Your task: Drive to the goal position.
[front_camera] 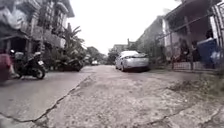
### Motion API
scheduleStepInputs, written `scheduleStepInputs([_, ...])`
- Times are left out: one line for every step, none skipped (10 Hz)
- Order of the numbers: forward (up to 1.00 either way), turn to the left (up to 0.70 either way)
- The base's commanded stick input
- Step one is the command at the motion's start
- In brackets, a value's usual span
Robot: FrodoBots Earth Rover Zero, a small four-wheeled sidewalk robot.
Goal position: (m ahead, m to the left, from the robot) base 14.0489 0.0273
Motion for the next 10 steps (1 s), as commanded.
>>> scheduleStepInputs([1.00,0.00])
scheduleStepInputs([1.00,0.00])
scheduleStepInputs([1.00,0.00])
scheduleStepInputs([1.00,0.00])
scheduleStepInputs([1.00,0.00])
scheduleStepInputs([1.00,0.00])
scheduleStepInputs([1.00,0.00])
scheduleStepInputs([1.00,0.00])
scheduleStepInputs([1.00,0.00])
scheduleStepInputs([1.00,0.00])
